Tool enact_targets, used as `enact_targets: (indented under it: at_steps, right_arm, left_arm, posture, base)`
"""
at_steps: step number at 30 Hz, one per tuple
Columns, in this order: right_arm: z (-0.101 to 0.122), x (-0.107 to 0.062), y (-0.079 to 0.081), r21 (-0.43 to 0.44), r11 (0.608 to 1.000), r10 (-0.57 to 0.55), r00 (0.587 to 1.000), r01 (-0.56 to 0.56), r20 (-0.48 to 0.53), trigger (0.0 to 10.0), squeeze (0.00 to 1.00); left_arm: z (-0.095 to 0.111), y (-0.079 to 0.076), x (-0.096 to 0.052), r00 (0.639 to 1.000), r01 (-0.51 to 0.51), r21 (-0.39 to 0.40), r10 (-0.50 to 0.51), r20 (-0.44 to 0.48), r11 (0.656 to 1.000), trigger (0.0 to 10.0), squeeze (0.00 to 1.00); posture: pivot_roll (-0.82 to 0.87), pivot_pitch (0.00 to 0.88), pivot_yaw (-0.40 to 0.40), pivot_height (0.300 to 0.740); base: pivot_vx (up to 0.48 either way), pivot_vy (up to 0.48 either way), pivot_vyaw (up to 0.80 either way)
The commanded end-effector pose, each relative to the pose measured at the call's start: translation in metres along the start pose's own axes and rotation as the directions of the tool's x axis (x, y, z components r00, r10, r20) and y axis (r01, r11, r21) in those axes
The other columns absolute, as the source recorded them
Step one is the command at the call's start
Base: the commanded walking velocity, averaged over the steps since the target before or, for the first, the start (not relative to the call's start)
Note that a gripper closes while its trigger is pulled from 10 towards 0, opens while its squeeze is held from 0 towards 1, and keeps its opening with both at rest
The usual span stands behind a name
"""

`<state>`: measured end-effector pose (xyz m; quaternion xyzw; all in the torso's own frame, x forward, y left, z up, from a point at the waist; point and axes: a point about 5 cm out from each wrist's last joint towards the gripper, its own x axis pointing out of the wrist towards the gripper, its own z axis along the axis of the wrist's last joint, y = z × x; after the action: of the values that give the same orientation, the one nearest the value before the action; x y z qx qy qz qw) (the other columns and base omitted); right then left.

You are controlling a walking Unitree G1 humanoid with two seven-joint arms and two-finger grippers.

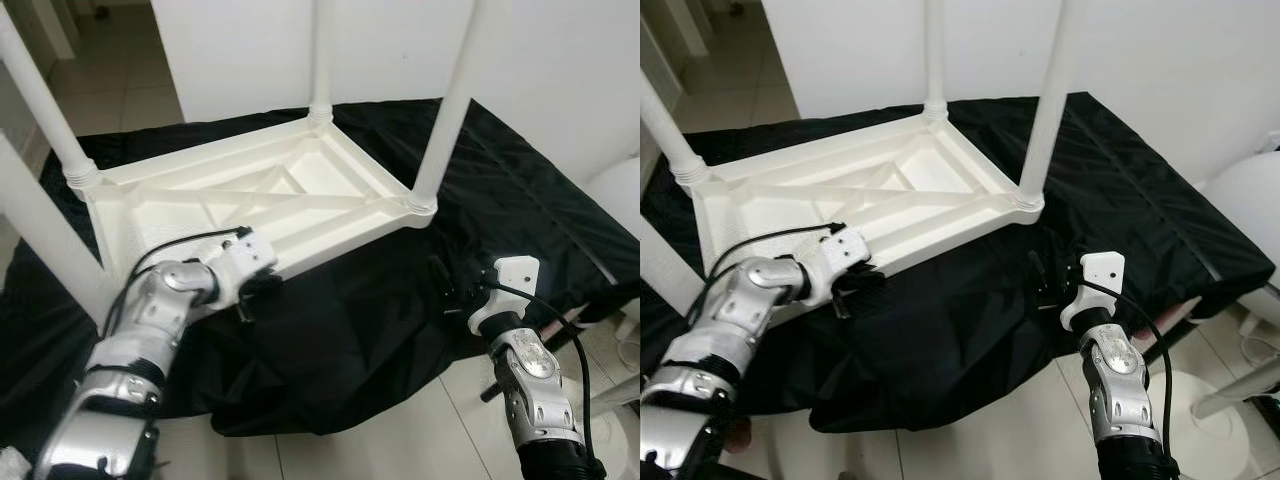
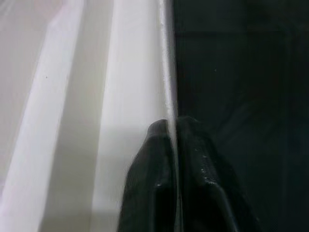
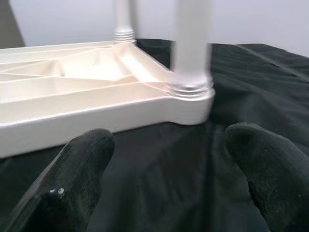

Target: Building children table

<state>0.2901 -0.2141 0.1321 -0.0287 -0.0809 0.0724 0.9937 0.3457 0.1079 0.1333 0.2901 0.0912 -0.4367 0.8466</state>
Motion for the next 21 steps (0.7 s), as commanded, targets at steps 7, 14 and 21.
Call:
enact_targets:
  at_steps: [7,14,21]
  right_arm:
    - [-0.002,0.0,0.003,-0.006,1.0,0.008,1.0,-0.008,-0.011,10.0,0.0]
    - [-0.003,-0.001,0.004,-0.004,1.0,0.003,1.0,-0.003,-0.013,10.0,0.0]
    - [-0.004,-0.001,0.006,0.003,1.0,-0.005,1.0,0.005,-0.009,10.0,0.0]
  left_arm:
    - [0.03,-0.01,0.013,0.963,-0.182,-0.096,0.197,0.185,0.979,10.0,1.0]
    - [0.046,-0.003,0.0,0.906,-0.268,-0.122,0.293,0.305,0.956,10.0,0.0]
    - [0.048,0.005,-0.038,0.824,-0.279,-0.234,0.357,0.439,0.931,10.0,0.0]
  posture:
    - [-0.09,0.0,0.025,0.74]
    - [-0.08,0.002,0.031,0.74]
    - [-0.07,0.005,0.039,0.74]
  base:
    - [0.0,0.0,0.0]
    - [0.0,0.0,0.0]
    - [0.0,0.0,0.0]
